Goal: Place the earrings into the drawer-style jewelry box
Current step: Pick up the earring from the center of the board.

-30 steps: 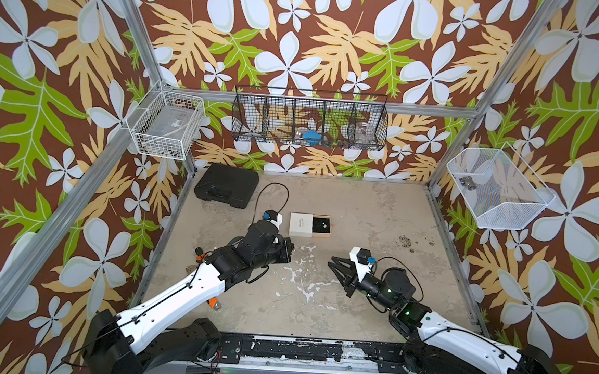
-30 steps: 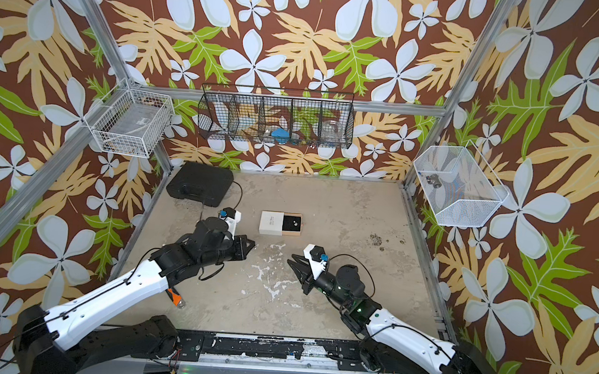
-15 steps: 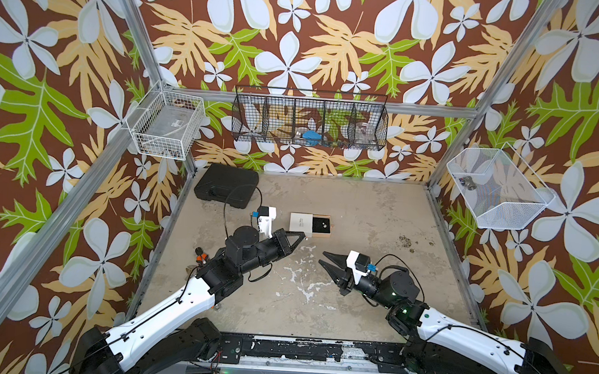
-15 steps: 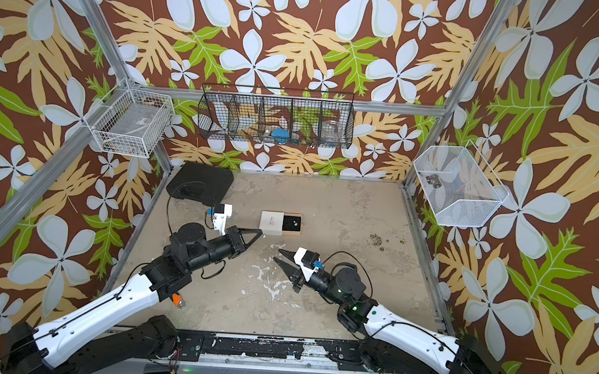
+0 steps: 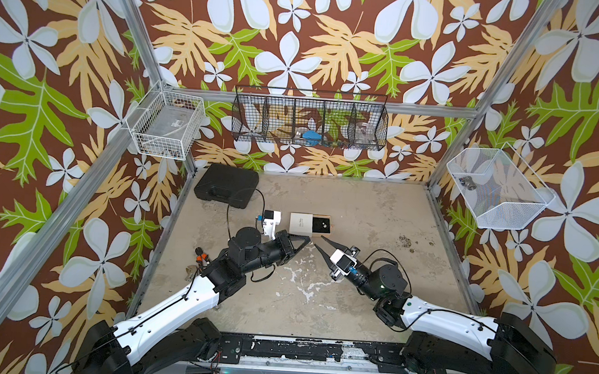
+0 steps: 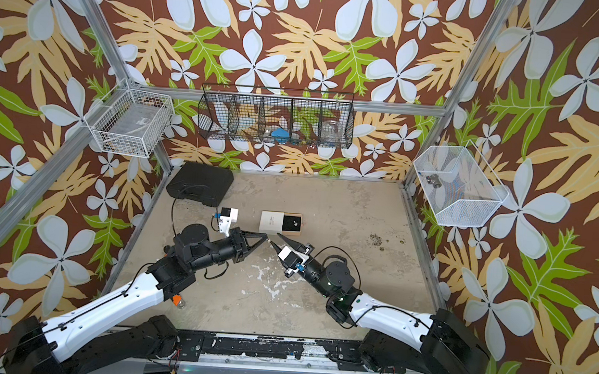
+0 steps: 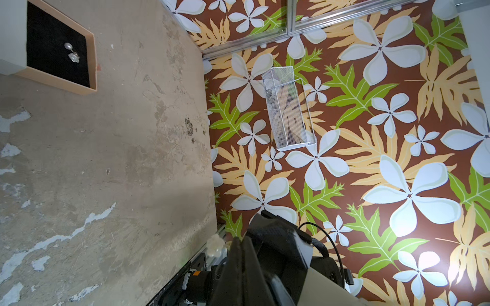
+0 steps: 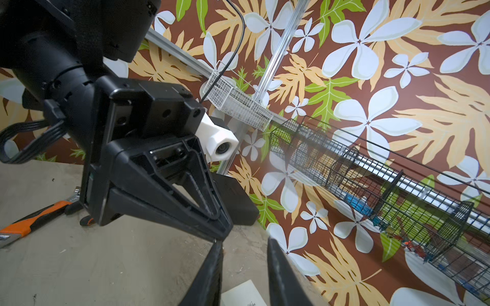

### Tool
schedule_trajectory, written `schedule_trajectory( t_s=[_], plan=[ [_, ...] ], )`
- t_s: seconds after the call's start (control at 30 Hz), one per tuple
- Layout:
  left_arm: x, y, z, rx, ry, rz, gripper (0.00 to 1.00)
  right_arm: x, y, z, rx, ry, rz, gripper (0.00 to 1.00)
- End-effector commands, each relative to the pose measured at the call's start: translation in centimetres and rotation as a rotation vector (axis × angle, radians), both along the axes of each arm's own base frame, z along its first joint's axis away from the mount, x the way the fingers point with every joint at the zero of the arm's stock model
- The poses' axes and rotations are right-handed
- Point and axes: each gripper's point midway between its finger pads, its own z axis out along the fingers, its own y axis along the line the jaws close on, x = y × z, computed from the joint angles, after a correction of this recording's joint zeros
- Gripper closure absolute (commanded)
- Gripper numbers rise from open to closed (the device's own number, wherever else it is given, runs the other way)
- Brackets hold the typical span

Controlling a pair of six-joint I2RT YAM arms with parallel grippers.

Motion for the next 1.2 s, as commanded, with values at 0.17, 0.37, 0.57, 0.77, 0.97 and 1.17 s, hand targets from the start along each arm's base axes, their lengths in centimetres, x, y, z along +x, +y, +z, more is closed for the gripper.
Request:
schedule_trajectory(
  t_s=[0.17, 0.37, 0.57, 0.77, 0.97, 1.17],
  plan=[
    [-0.1, -0.2, 1.0, -0.025, -0.024, -0.014, 1.00, -1.5, 0.6, 0.2, -0.036, -0.098, 0.065, 0.69],
    [-0.1, -0.2, 1.1, -0.026, -0.026, -0.015, 1.00, -1.4, 0.8, -0.1, -0.051, -0.095, 0.066, 0.69],
    [-0.2, -0.3, 1.1, -0.027, -0.026, -0.021, 1.00, -0.8, 1.1, -0.1, -0.054, -0.082, 0.051, 0.73],
    [-0.2, -0.3, 1.1, -0.028, -0.024, -0.023, 1.00, -0.4, 1.3, -0.2, -0.059, -0.078, 0.044, 0.77],
    [-0.3, -0.2, 1.2, -0.032, -0.026, -0.022, 1.00, -0.4, 1.2, -0.5, -0.066, -0.074, 0.040, 0.79],
    [-0.3, -0.2, 1.3, -0.033, -0.028, -0.022, 1.00, -0.3, 1.2, -0.6, -0.070, -0.076, 0.032, 0.82]
  ],
)
